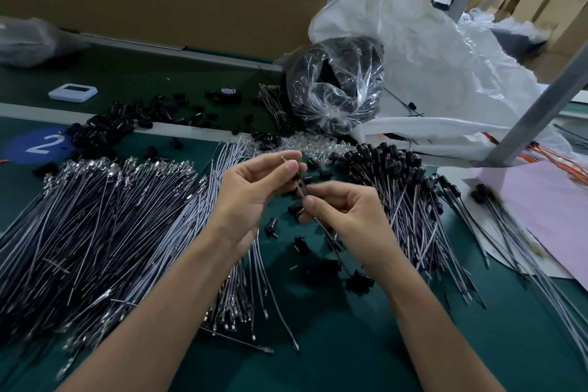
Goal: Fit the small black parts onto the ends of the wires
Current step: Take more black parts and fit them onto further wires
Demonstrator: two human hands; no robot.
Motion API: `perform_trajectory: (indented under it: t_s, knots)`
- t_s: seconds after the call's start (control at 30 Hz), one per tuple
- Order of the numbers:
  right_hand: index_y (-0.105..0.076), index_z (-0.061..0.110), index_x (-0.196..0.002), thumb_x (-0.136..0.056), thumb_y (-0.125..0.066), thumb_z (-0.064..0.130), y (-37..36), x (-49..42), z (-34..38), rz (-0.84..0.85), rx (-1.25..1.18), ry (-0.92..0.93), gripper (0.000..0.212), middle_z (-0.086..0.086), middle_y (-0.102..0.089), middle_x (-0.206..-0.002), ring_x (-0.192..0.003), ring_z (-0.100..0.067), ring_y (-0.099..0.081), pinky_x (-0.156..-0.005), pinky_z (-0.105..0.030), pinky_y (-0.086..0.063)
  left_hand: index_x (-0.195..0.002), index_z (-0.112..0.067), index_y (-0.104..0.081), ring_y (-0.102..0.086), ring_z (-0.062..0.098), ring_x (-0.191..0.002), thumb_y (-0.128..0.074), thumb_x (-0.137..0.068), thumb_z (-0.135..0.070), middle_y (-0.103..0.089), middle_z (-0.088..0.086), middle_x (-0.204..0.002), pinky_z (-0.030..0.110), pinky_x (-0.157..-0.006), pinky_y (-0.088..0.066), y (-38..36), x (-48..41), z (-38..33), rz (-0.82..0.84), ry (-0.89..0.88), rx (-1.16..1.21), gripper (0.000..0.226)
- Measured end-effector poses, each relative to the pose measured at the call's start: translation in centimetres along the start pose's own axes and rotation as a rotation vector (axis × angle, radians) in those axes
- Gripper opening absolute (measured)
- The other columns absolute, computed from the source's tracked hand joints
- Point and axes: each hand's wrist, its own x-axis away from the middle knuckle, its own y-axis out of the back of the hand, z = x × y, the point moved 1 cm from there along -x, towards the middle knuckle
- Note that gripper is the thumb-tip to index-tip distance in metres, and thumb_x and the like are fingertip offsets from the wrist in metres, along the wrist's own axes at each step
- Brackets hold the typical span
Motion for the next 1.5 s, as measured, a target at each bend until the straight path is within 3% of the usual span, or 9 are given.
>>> perform_trajectory:
  t_s: [0.1,0.33,0.43,0.57,0.8,0.97,1.5]
  knots:
    - [-0.075,0.01,-0.085,-0.087,-0.071,0.011,0.07,0.03,-0.16,0.004,0.042,0.008,0.005,-0.005,-0.074,-0.069,-0.066,-0.01,-0.07,-0.07,-0.021,-0.056,-0.088,-0.015,-0.079,-0.073,0.015,-0.086,-0.081,-0.058,-0.025,-0.077,0.011,-0.089,0.018,-0.073,-0.055,-0.28,0.15,0.04,-0.03,-0.016,-0.014,0.032]
    - [-0.076,0.005,-0.091,-0.088,-0.069,0.008,-0.04,-0.1,-0.27,-0.067,-0.001,0.051,0.009,-0.01,-0.074,-0.072,-0.07,-0.018,-0.072,-0.078,-0.032,-0.058,-0.095,-0.008,-0.075,-0.074,0.021,-0.087,-0.079,-0.064,-0.019,-0.076,0.014,-0.093,0.023,-0.074,-0.058,-0.94,0.65,0.45,-0.02,-0.009,-0.089,0.033]
    - [-0.076,0.009,-0.086,-0.087,-0.07,0.01,-0.07,-0.09,-0.3,-0.071,-0.011,0.04,0.006,-0.008,-0.074,-0.07,-0.068,-0.017,-0.072,-0.072,-0.026,-0.057,-0.097,-0.013,-0.076,-0.073,0.016,-0.088,-0.074,-0.072,-0.025,-0.076,0.011,-0.097,0.022,-0.074,-0.057,-0.77,0.6,0.23,-0.027,-0.04,-0.078,0.028]
    - [-0.075,0.008,-0.084,-0.086,-0.071,0.009,-0.15,-0.05,-0.49,-0.069,-0.009,0.027,0.005,-0.008,-0.074,-0.071,-0.068,-0.017,-0.071,-0.069,-0.023,-0.056,-0.088,-0.018,-0.078,-0.071,0.01,-0.082,-0.07,-0.076,-0.023,-0.077,0.007,-0.095,0.018,-0.07,-0.054,-0.56,0.49,-0.12,-0.056,-0.046,-0.036,0.016]
    - [-0.076,0.008,-0.083,-0.085,-0.072,0.007,-0.2,0.01,-0.31,-0.075,0.001,0.068,0.005,-0.007,-0.075,-0.072,-0.071,-0.022,-0.073,-0.072,-0.027,-0.058,-0.081,-0.016,-0.078,-0.073,0.015,-0.072,-0.071,-0.073,-0.019,-0.077,0.007,-0.086,0.02,-0.06,-0.056,-0.6,0.59,0.11,-0.201,0.0,-0.007,0.011]
    - [-0.076,0.009,-0.082,-0.087,-0.071,0.009,-0.13,0.0,-0.49,-0.122,-0.018,0.06,0.007,-0.007,-0.074,-0.072,-0.071,-0.021,-0.073,-0.069,-0.026,-0.056,-0.074,-0.017,-0.079,-0.073,0.015,-0.071,-0.075,-0.066,-0.019,-0.077,0.006,-0.083,0.02,-0.061,-0.057,-0.33,0.47,-0.13,-0.132,0.069,0.094,0.009]
    - [-0.076,0.022,-0.08,-0.08,-0.077,0.007,-0.14,-0.04,-0.43,-0.151,0.031,0.11,0.015,0.002,-0.074,-0.071,-0.065,-0.011,-0.07,-0.061,-0.019,-0.052,-0.076,-0.016,-0.079,-0.073,0.017,-0.075,-0.083,-0.055,-0.027,-0.077,0.011,-0.087,0.02,-0.063,-0.057,-0.46,0.5,-0.36,-0.074,-0.01,-0.03,0.024]
